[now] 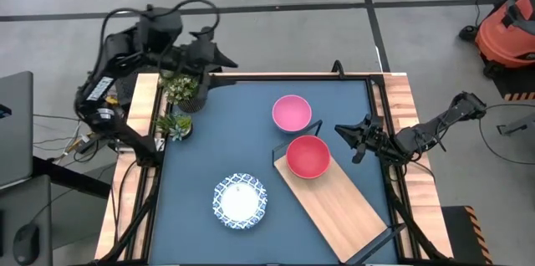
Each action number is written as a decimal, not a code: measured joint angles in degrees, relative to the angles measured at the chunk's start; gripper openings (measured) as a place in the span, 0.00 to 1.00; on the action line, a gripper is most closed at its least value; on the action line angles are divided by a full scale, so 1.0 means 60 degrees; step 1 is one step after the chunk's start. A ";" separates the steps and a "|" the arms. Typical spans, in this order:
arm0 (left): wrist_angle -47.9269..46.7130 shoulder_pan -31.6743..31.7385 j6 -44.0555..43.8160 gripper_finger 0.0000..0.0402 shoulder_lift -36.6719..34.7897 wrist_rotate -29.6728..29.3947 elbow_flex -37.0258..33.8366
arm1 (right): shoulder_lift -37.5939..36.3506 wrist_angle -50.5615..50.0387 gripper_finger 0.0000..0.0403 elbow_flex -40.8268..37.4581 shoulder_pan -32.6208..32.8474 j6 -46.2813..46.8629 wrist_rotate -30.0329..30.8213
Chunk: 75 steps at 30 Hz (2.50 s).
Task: Place and stack bowls onto a shelf
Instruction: Stack the pink bowl on top of the orange bowl on the shelf
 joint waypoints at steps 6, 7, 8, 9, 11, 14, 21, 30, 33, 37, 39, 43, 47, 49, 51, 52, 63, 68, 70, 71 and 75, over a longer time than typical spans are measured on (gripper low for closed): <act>-0.0056 -0.0512 -0.0275 0.48 -0.0378 -0.0282 0.0000 | 0.0000 -0.0046 0.16 0.0000 -0.0002 -0.0002 -0.0003; -0.0052 -0.0586 -0.0399 0.48 -0.0437 -0.0301 0.0000 | 0.0000 -0.0047 0.16 0.0000 0.0000 0.0000 -0.0004; -0.0053 -0.0670 -0.0519 0.48 -0.0505 -0.0336 0.0000 | 0.0004 -0.0047 0.16 0.0000 -0.0004 0.0000 -0.0004; -0.0064 -0.0766 -0.0629 0.48 -0.0572 -0.0413 0.0000 | 0.0000 -0.0047 0.16 0.0000 0.0000 -0.0004 -0.0004; -0.0283 -0.0988 -0.0728 0.48 -0.0755 -0.0783 -0.0002 | 0.0000 -0.0056 0.16 0.0000 0.0000 0.0000 -0.0004; -0.0476 -0.1280 -0.0807 0.48 -0.1172 -0.1552 -0.0007 | 0.0000 -0.0223 0.16 0.0000 -0.0006 -0.0002 -0.0002; 0.1548 -0.1424 -0.0915 0.48 -0.3190 -0.2016 -0.3646 | 0.0004 -0.0423 0.16 0.0000 -0.0518 -0.0002 0.0000; 0.9108 -0.1243 -0.0776 0.48 -0.5476 -0.3602 -1.1729 | 0.0001 -0.0390 0.16 0.0000 -0.1176 0.0000 -0.0005; 1.0444 -0.1096 -0.1130 0.48 -0.4954 -0.2782 -1.2835 | 0.0004 -0.0393 0.16 0.0000 -0.1242 0.0007 -0.0018; 1.0813 -0.0803 -0.1325 0.48 -0.3814 -0.2062 -1.3034 | 0.0007 -0.0389 0.16 0.0000 -0.1239 0.0022 -0.0036; 1.0983 -0.0738 -0.1033 0.48 -0.3137 -0.1615 -1.3034 | 0.0007 -0.0386 0.16 0.0000 -0.1239 0.0025 -0.0040; 1.0999 -0.0725 -0.0004 0.48 -0.1909 -0.1027 -1.2640 | 0.0007 -0.0386 0.16 0.0000 -0.1235 0.0248 -0.0040; 1.0437 -0.0707 0.1294 0.48 -0.0716 -0.0327 -1.1853 | 0.0007 -0.0390 0.16 0.0000 -0.1213 0.0361 -0.0047; 0.9844 -0.0683 0.1790 0.48 -0.0140 -0.0103 -1.1236 | 0.0009 -0.0393 0.16 0.0000 -0.1213 0.0361 -0.0047; 0.9361 -0.0615 0.2159 0.48 0.0445 0.0157 -1.0582 | 0.0008 -0.0419 0.16 0.0000 -0.1213 0.0357 -0.0047; 0.9114 -0.0559 0.2288 0.48 0.0733 0.0317 -1.0292 | 0.0007 -0.0425 0.16 0.0000 -0.1213 0.0357 -0.0047; 0.8602 -0.0018 0.3388 0.48 0.2504 0.1182 -0.9106 | 0.0010 -0.0839 0.16 0.0000 -0.1213 0.0987 -0.0055; 0.8447 0.0258 0.3697 0.48 0.2613 0.1578 -0.9092 | 0.0007 -0.0845 0.16 0.0000 -0.1213 0.1005 -0.0055; 0.8536 0.0335 0.3719 0.48 0.2715 0.1621 -0.9092 | 0.0011 -0.0857 0.16 0.0000 -0.1217 0.1005 -0.0055; 0.8459 0.0380 0.3719 0.48 0.2739 0.1687 -0.9098 | 0.0010 -0.0881 0.16 0.0000 -0.1217 0.1005 -0.0050; 0.8714 0.0436 0.3765 0.48 0.3065 0.1965 -0.9090 | 0.0011 -0.0974 0.16 0.0000 -0.1255 0.1005 -0.0047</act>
